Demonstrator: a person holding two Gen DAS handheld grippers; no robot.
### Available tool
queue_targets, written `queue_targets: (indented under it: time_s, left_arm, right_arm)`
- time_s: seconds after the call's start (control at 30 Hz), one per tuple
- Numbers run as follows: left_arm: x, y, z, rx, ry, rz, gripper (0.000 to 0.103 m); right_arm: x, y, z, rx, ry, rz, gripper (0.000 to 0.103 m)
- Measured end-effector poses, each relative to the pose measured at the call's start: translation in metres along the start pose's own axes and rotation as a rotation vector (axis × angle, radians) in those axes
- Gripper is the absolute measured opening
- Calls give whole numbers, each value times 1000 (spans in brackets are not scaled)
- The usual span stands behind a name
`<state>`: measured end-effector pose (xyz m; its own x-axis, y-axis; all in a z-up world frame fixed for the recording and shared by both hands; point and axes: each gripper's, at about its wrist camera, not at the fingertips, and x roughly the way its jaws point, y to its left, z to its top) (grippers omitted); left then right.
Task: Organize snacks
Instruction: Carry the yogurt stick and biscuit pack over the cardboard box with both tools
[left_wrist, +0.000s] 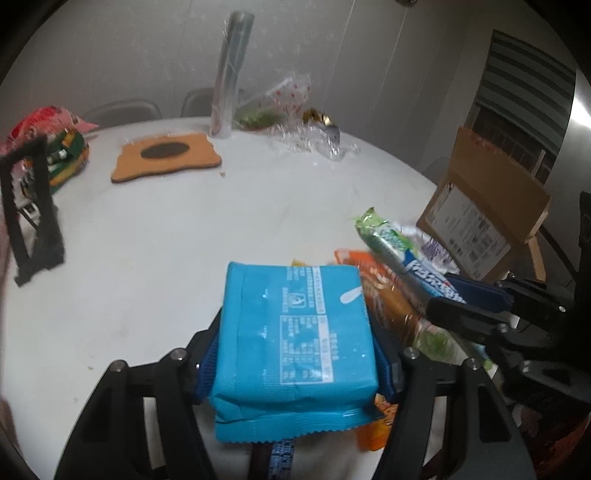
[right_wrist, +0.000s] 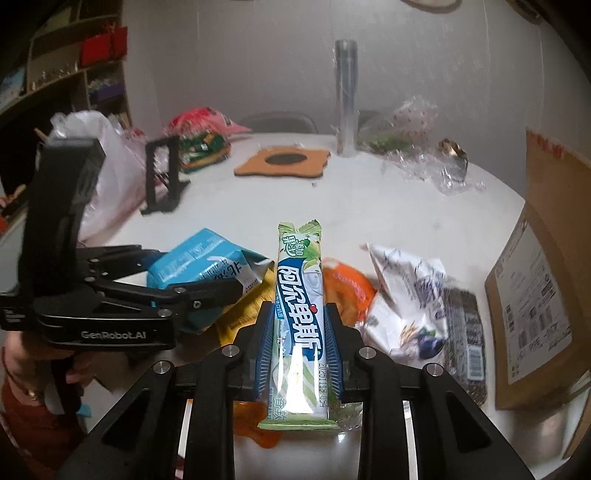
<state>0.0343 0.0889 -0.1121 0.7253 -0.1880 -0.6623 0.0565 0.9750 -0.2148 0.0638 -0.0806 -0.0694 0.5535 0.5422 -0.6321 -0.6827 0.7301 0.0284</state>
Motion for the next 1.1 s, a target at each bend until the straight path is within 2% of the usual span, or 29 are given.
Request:
queue_targets:
  time_s: [0.13, 0.27, 0.4, 0.53, 0.63, 0.73, 0.9, 1.1]
  left_arm:
    - [-35, -10, 21, 33, -82, 22, 63]
    - [-73, -33, 51, 96, -176, 11, 63]
    - [-100, -73, 87, 191, -230, -71, 63]
    - [-103, -126, 119, 304, -228, -146, 63]
    - [-90, -174, 143, 396, -177, -239, 63]
    - [-69, -215, 159, 464, -121, -299, 63]
    - [-17, -260, 172, 528, -1, -300, 63]
    - [27, -266, 174, 528, 82, -294, 63]
  right_arm:
    - [-36, -7, 23, -16, -62, 82, 22]
    - [-82, -24, 43, -20, -148, 92, 22]
    - [-127, -57, 55, -18, -206, 60, 22]
    - [-153, -98, 57, 18, -208, -9, 22]
    - [-160, -140, 55, 70, -161, -68, 22]
    - [-149, -170, 52, 94, -84, -114, 22]
    - [-110, -211, 44, 124, 84, -116, 22]
    - [-61, -235, 41, 117, 264, -90, 22]
